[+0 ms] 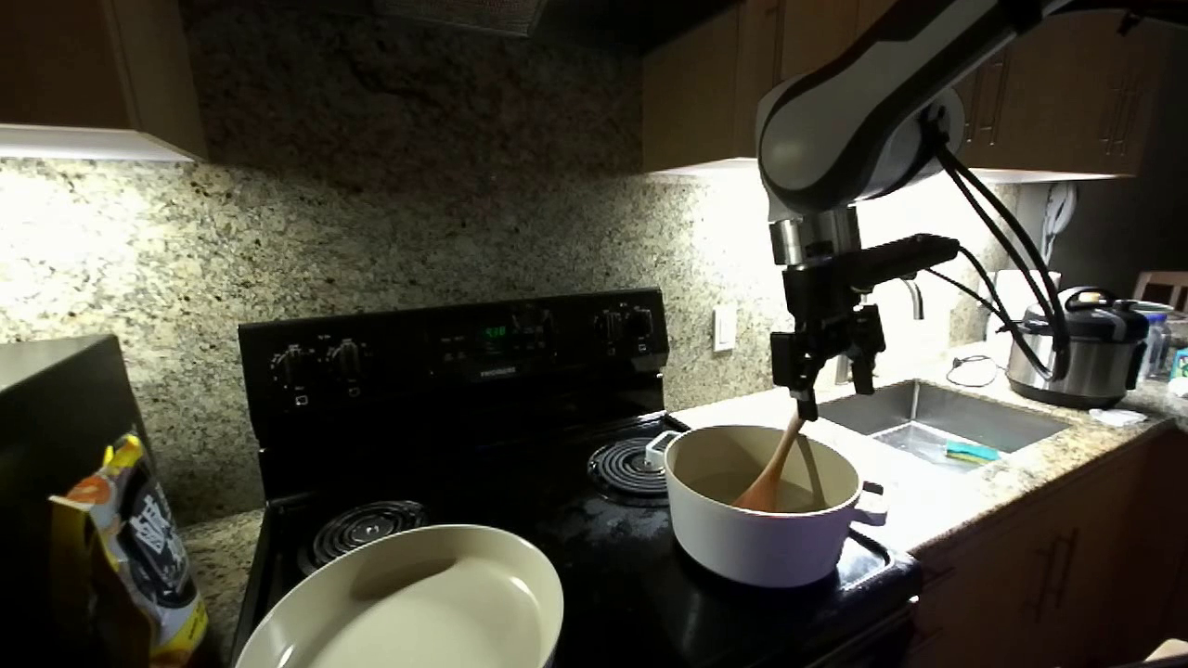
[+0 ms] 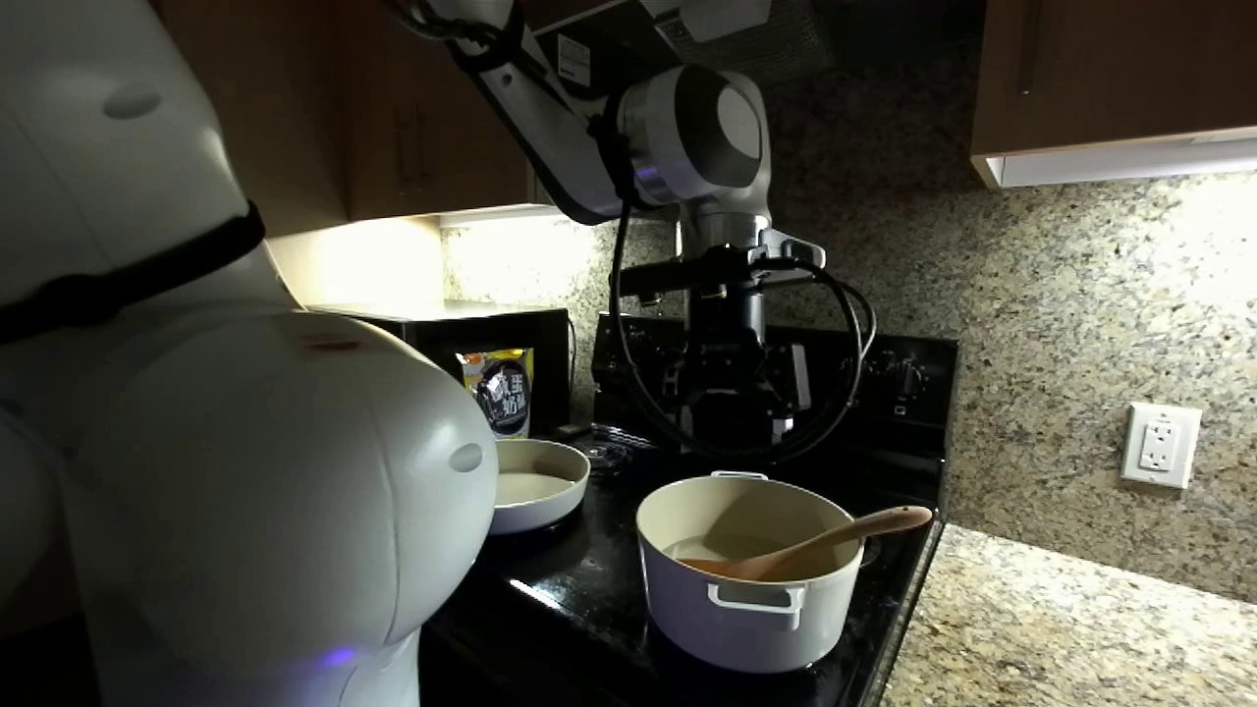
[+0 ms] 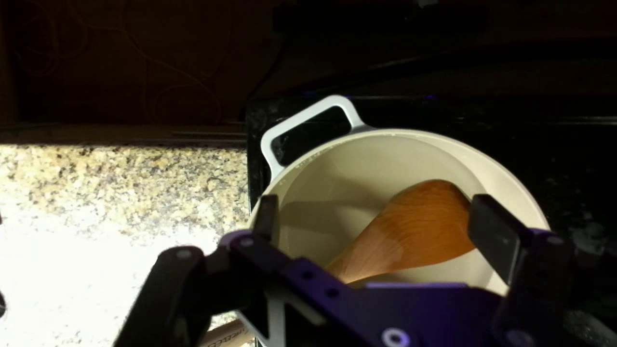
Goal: Use the wooden spatula to stir the liquid in the white pot
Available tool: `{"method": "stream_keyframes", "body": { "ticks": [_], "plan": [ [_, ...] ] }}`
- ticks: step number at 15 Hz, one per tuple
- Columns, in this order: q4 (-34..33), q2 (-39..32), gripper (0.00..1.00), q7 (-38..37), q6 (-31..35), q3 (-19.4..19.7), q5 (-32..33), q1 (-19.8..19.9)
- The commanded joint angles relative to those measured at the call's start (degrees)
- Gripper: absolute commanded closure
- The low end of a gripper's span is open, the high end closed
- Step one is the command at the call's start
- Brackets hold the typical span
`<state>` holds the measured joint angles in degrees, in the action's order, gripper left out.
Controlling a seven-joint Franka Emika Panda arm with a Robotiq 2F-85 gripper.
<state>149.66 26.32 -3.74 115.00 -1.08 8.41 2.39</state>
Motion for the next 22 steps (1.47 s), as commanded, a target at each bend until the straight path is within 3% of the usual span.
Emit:
{"method": "stream_keyframes", "body": {
  "ticks": [1,6,11,12,17,22],
  "plan": [
    [-1.54,0.76,0.00,-0.84,-0.97,3.56,-7.13,0.63],
    [-2.85,-0.48,0.00,-0.14,-0.04,10.09,-13.98,4.34],
    [-5.72,-0.99,0.00,-1.00,-0.60,14.07,-26.70,4.93],
    [-4.26,-0.14,0.00,0.04,-0.28,12.57,-22.71,5.93],
    [-4.38,0.28,0.00,-2.15,1.04,12.17,-26.34,5.83],
    [-11.26,-8.15,0.00,-9.54,1.06,11.65,-38.15,3.95]
  ]
}}
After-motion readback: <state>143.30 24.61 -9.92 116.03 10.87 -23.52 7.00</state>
